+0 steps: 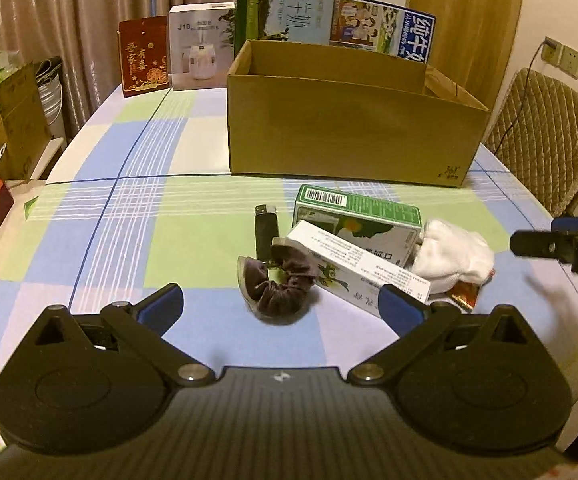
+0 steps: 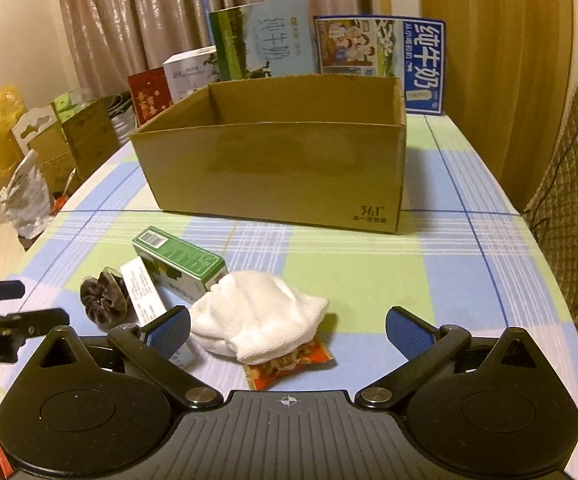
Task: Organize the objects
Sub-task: 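Move both tools back toward the remaining items on the table, then grasp the white towel with the right gripper while the left grasps the brown scrunchie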
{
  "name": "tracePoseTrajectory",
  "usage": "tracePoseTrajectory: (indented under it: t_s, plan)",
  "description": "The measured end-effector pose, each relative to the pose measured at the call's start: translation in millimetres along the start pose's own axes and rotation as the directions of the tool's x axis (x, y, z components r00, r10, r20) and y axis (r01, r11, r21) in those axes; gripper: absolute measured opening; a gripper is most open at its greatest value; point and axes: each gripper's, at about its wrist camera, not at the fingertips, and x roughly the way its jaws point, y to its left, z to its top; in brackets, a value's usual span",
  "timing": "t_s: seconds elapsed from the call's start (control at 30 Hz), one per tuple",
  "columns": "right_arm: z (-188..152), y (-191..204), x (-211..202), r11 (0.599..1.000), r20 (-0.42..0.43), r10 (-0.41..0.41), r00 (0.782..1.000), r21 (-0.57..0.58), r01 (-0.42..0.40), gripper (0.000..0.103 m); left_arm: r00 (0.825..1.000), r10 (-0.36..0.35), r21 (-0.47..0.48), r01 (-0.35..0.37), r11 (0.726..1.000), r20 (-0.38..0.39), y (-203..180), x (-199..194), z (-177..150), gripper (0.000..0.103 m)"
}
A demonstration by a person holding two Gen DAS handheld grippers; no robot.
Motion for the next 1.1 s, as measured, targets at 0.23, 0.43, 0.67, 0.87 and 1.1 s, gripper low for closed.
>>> tracePoseTrajectory:
  t_s: [0.23,0.43,0.67,0.87,1.1]
  plan:
    - [-3,2,5,1.0,-0.012,0.0,1.0,-0.014,0.0,0.101,1.0,0.021,0.024,-0.021,0.999,0.013,-6,2,2,0.102]
    - [-4,10,7,0.998,-0.017,0.018,1.0,-0.058,-0.019,0.101,1.0,0.02,0.01,-0.02,1.0,0.001,-5,7,2,0.102]
    - [-1,23,24,0.975,-0.045,0.051,0.998,-0.216,-0.059,0.101,1.0,0.012,-0.009,-0.012,1.0,-0.011,0,13,1,0.102]
    - [-2,28,46,0.915,-0.085,0.086,0.993,-0.387,-0.113,0.101,0.999,0.025,0.035,-0.024,0.999,-0.041,2,24,2,0.102]
    - [-2,28,79,0.895,-0.148,0.086,0.985,-0.423,-0.142,0.089,0.997,0.013,0.033,-0.01,0.999,-0.075,4,42,5,0.101]
